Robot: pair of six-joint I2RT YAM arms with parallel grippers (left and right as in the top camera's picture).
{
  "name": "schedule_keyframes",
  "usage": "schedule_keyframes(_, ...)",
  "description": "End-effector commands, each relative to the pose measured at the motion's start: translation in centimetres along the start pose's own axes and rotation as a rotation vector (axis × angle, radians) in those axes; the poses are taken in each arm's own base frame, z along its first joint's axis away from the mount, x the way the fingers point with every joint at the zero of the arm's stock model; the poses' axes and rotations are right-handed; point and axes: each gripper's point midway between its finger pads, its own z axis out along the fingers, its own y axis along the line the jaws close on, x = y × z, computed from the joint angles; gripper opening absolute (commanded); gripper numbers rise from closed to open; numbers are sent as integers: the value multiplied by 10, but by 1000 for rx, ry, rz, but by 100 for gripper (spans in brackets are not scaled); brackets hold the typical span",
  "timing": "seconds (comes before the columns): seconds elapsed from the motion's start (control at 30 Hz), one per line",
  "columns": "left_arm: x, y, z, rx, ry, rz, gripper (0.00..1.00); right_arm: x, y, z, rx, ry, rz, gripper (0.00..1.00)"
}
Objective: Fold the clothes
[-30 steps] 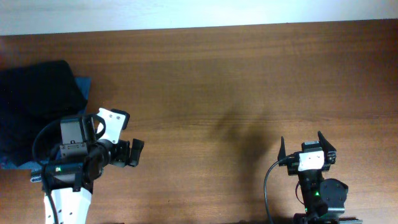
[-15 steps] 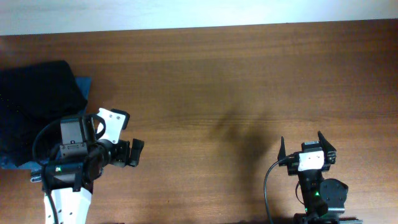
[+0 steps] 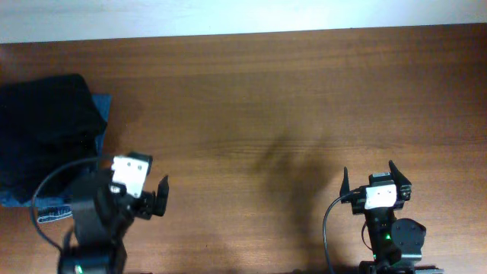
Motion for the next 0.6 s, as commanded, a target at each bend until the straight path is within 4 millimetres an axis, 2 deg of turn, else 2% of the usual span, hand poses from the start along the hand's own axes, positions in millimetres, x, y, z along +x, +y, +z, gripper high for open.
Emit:
schedule_keyframes(0.0,5,1,0,-70,-151,45,99,2,2,0,-4,-4,-4,99)
schedule_keyframes(0.17,-6,4,-7,-168,-450,98,99,2,2,0,-4,-4,-4,99)
schedule_keyframes(0.27,-10,4,-13,-205,-554,117,99,2,2,0,-4,-4,-4,99)
schedule_keyframes(0.43,-5,6,-14,-242,-605,122,99,2,2,0,-4,-4,-4,99)
schedule_keyframes(0.57,7,4,-1,-237,-586,117,99,2,2,0,-4,-3,-4,99)
